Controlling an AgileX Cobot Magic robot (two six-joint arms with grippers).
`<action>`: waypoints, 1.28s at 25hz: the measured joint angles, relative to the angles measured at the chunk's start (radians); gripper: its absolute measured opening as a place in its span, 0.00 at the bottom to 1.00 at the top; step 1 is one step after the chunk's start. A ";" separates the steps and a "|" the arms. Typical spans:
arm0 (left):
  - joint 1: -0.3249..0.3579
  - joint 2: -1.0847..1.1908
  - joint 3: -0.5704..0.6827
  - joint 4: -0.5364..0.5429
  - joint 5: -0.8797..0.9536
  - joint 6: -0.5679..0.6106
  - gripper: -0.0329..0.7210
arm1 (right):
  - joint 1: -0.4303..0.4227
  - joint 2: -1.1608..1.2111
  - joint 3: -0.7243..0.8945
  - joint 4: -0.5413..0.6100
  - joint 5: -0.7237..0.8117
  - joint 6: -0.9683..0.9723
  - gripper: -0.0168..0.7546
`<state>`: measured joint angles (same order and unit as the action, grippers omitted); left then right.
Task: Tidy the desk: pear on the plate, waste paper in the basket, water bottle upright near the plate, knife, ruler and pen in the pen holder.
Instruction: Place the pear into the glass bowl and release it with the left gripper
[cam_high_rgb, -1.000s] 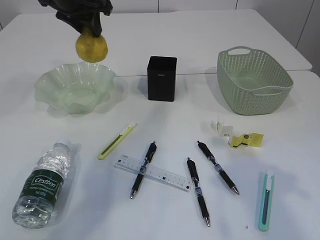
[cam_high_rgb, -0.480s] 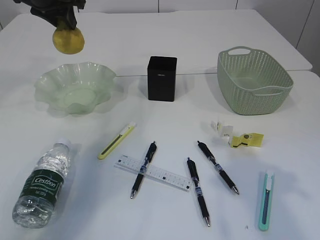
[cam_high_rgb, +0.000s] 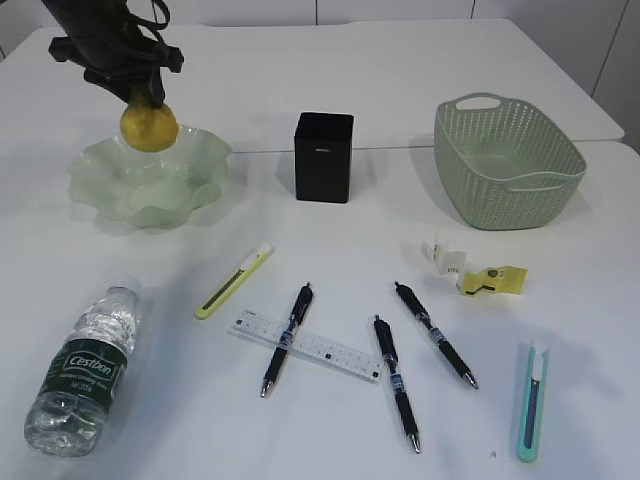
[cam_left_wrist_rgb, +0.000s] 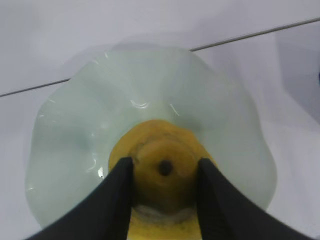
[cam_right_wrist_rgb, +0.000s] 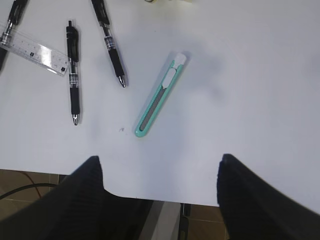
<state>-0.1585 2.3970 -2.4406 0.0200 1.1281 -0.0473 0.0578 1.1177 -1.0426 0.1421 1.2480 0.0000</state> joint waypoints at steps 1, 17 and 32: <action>0.006 0.007 0.000 -0.002 0.002 0.000 0.39 | 0.000 0.000 0.000 0.000 0.000 0.000 0.74; 0.061 0.098 0.000 -0.075 -0.025 0.000 0.39 | 0.000 0.000 0.000 -0.001 0.000 0.009 0.74; 0.061 0.143 0.002 -0.101 -0.043 0.000 0.39 | 0.000 0.000 0.000 -0.006 0.000 0.011 0.74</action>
<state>-0.0971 2.5399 -2.4385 -0.0813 1.0847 -0.0473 0.0578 1.1177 -1.0426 0.1365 1.2480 0.0112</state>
